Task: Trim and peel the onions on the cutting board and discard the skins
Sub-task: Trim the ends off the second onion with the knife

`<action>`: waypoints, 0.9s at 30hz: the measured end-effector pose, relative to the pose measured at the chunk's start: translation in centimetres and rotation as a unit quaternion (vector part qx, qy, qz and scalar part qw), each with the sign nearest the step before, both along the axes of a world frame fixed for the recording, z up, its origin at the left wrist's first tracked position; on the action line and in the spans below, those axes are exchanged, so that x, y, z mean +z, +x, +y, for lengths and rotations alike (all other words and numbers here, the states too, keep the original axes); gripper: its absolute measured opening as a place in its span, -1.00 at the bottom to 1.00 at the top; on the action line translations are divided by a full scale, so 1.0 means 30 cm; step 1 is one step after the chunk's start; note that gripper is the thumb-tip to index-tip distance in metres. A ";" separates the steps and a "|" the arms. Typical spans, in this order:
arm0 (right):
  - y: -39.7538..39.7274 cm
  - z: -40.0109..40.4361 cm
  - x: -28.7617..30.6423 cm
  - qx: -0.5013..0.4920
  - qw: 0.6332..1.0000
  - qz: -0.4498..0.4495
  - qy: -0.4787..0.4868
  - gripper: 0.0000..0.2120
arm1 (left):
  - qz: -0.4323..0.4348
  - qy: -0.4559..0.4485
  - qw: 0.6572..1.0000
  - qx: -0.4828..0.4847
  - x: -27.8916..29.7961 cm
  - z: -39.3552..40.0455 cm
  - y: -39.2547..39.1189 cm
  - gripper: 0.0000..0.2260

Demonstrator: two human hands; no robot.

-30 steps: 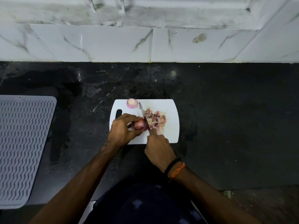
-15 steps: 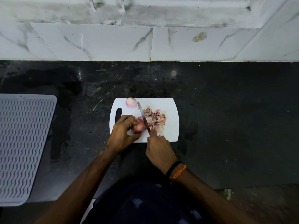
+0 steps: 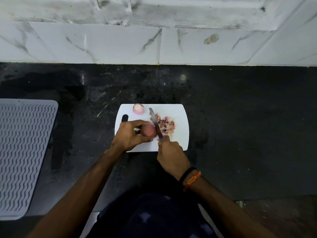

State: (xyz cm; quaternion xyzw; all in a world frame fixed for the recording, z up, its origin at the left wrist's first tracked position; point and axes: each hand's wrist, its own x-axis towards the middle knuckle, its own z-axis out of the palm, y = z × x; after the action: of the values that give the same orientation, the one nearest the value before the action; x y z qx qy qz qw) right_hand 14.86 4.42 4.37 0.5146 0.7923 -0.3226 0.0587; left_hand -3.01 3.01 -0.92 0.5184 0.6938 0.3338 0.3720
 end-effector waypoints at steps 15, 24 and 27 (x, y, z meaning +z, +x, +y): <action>-0.032 0.013 -0.030 -0.007 1.000 -0.017 0.016 -0.62 | -0.011 0.028 0.999 0.039 -0.030 -0.009 0.023 -0.46; -0.004 -0.017 -0.039 -0.012 1.000 -0.021 0.009 -0.61 | 0.002 0.033 0.999 0.026 -0.033 -0.011 0.028 -0.47; -0.027 0.020 -0.034 -0.006 1.000 -0.017 0.008 -0.63 | 0.005 0.038 0.999 0.025 -0.034 -0.008 0.026 -0.47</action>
State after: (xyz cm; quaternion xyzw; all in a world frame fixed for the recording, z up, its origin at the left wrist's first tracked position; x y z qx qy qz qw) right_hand 14.04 5.02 3.36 0.5251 0.7909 -0.3073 0.0662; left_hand -2.22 2.76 -1.94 0.5165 0.6954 0.3660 0.3401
